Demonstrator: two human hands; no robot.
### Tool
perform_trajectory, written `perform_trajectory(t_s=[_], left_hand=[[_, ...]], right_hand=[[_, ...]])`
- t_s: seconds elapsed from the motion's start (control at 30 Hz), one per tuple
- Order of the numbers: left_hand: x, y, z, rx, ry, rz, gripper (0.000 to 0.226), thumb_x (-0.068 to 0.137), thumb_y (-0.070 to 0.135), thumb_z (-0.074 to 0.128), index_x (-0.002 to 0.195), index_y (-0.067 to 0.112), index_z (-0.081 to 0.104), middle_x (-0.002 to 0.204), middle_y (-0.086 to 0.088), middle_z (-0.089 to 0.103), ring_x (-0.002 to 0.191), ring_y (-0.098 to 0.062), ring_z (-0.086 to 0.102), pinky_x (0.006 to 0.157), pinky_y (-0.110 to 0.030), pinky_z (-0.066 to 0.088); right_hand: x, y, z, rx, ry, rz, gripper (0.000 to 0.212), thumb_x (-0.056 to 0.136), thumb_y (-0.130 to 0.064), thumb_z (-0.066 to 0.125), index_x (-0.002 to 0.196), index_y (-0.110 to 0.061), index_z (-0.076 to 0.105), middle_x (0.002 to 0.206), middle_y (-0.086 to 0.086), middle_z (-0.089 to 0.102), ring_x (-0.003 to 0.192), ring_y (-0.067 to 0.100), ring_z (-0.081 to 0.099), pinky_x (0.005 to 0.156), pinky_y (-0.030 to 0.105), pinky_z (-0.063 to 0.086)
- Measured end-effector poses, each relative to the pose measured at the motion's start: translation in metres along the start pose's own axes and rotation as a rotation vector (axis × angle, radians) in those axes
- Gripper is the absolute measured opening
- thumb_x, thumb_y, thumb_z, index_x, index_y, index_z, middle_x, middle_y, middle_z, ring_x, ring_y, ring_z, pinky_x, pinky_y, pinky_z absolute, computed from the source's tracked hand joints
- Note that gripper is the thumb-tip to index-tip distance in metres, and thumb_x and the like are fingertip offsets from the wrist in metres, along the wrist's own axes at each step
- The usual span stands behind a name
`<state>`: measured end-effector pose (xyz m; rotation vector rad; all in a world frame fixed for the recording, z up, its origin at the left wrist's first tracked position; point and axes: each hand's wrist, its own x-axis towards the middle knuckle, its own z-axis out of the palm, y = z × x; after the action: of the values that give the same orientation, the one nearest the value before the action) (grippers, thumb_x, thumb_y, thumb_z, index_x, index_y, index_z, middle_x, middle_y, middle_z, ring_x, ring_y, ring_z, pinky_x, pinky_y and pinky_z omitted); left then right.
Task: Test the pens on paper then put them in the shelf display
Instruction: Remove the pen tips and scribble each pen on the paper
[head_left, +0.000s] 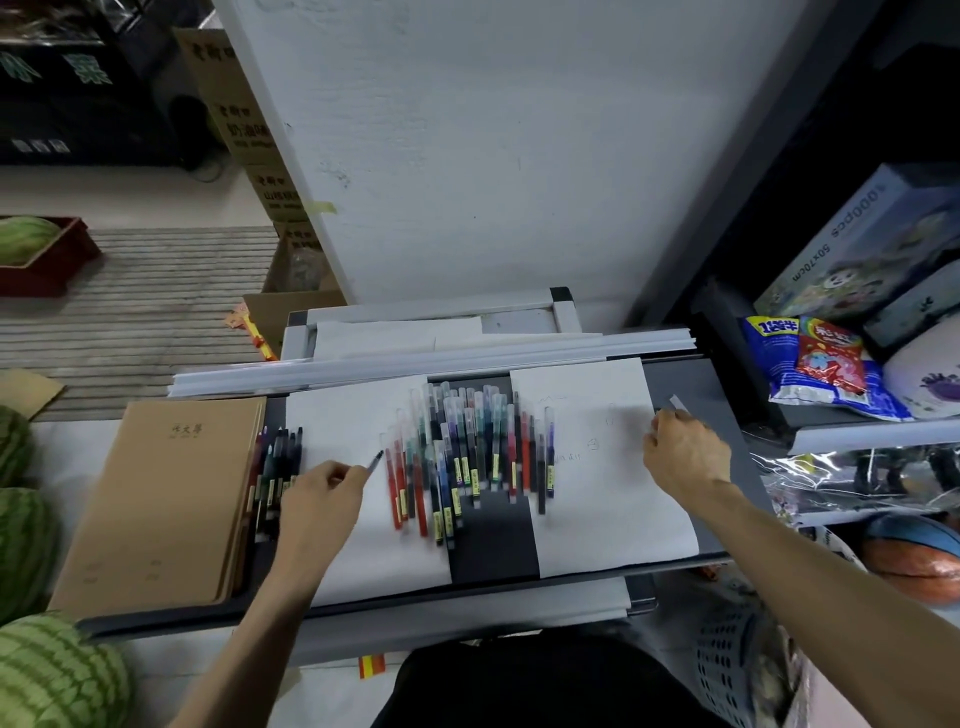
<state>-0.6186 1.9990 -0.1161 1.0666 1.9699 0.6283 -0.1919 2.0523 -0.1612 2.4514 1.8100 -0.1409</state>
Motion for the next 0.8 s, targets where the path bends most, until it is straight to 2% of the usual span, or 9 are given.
perform_trajectory(t_s=[0.13, 0.23, 0.33, 0.4, 0.47, 0.53, 0.63, 0.7, 0.8], left_hand=[[-0.016, 0.014, 0.010, 0.019, -0.090, 0.134, 0.014, 0.101, 0.031, 0.064, 0.093, 0.025, 0.075, 0.088, 0.009, 0.075, 0.079, -0.014, 0.067, 0.071, -0.032, 0.049], [-0.031, 0.030, 0.011, 0.019, -0.175, 0.274, 0.011, 0.101, 0.033, 0.067, 0.096, 0.033, 0.077, 0.086, 0.017, 0.075, 0.068, -0.002, 0.066, 0.062, -0.013, 0.047], [-0.044, 0.045, 0.012, -0.001, -0.246, 0.384, 0.011, 0.101, 0.034, 0.067, 0.099, 0.035, 0.078, 0.084, 0.015, 0.076, 0.072, -0.006, 0.067, 0.067, -0.015, 0.052], [-0.052, 0.053, 0.012, 0.013, -0.274, 0.468, 0.012, 0.100, 0.035, 0.067, 0.101, 0.037, 0.078, 0.085, 0.015, 0.075, 0.077, -0.011, 0.069, 0.071, -0.019, 0.055], [-0.059, 0.060, 0.011, 0.021, -0.290, 0.533, 0.012, 0.099, 0.039, 0.065, 0.101, 0.042, 0.077, 0.086, 0.017, 0.075, 0.080, -0.013, 0.069, 0.071, -0.016, 0.053], [-0.065, 0.067, 0.010, 0.032, -0.283, 0.597, 0.013, 0.098, 0.043, 0.064, 0.102, 0.044, 0.076, 0.088, 0.021, 0.075, 0.083, -0.010, 0.071, 0.073, -0.012, 0.051], [-0.071, 0.073, 0.009, 0.047, -0.261, 0.689, 0.014, 0.099, 0.042, 0.064, 0.106, 0.041, 0.077, 0.094, 0.027, 0.074, 0.087, -0.005, 0.072, 0.076, -0.010, 0.050], [-0.073, 0.075, 0.009, 0.045, -0.255, 0.712, 0.013, 0.099, 0.038, 0.066, 0.106, 0.040, 0.077, 0.095, 0.026, 0.074, 0.086, -0.005, 0.072, 0.075, -0.011, 0.050], [-0.074, 0.076, 0.008, 0.048, -0.277, 0.735, 0.012, 0.101, 0.033, 0.067, 0.105, 0.040, 0.076, 0.094, 0.021, 0.074, 0.081, -0.009, 0.071, 0.070, -0.014, 0.050]], right_hand=[[-0.001, -0.005, -0.003, 0.101, 0.037, 0.022, 0.019, 0.095, -0.019, 0.054, 0.098, -0.009, 0.069, 0.093, 0.007, 0.070, 0.084, 0.027, 0.058, 0.072, 0.034, 0.046], [-0.012, -0.025, -0.019, 0.515, -0.075, 0.041, 0.019, 0.098, -0.025, 0.055, 0.098, -0.016, 0.071, 0.086, -0.006, 0.069, 0.081, 0.021, 0.059, 0.067, 0.029, 0.044], [-0.035, -0.052, -0.049, 0.952, -0.273, -0.048, 0.017, 0.098, -0.030, 0.063, 0.087, -0.026, 0.075, 0.069, -0.015, 0.066, 0.068, 0.011, 0.059, 0.066, 0.027, 0.042], [-0.056, -0.068, -0.072, 1.197, -0.399, -0.166, 0.020, 0.092, -0.037, 0.071, 0.082, -0.021, 0.077, 0.063, -0.003, 0.058, 0.061, 0.018, 0.049, 0.065, 0.032, 0.040], [-0.074, -0.079, -0.092, 1.373, -0.501, -0.274, 0.030, 0.087, -0.042, 0.074, 0.087, -0.013, 0.078, 0.065, 0.010, 0.051, 0.063, 0.023, 0.043, 0.062, 0.028, 0.039], [-0.087, -0.084, -0.105, 1.452, -0.549, -0.342, 0.024, 0.093, -0.032, 0.071, 0.096, -0.009, 0.079, 0.064, 0.013, 0.049, 0.064, 0.024, 0.041, 0.061, 0.023, 0.039], [-0.096, -0.087, -0.117, 1.456, -0.519, -0.393, 0.019, 0.100, -0.018, 0.068, 0.105, -0.002, 0.078, 0.066, 0.011, 0.051, 0.066, 0.025, 0.043, 0.064, 0.026, 0.039], [-0.100, -0.087, -0.121, 1.430, -0.499, -0.403, 0.018, 0.100, -0.013, 0.066, 0.104, -0.001, 0.078, 0.066, 0.005, 0.055, 0.064, 0.020, 0.046, 0.063, 0.027, 0.038], [-0.103, -0.089, -0.126, 1.376, -0.475, -0.435, 0.014, 0.099, -0.013, 0.068, 0.103, -0.005, 0.079, 0.066, -0.009, 0.062, 0.061, 0.005, 0.052, 0.062, 0.017, 0.039]])
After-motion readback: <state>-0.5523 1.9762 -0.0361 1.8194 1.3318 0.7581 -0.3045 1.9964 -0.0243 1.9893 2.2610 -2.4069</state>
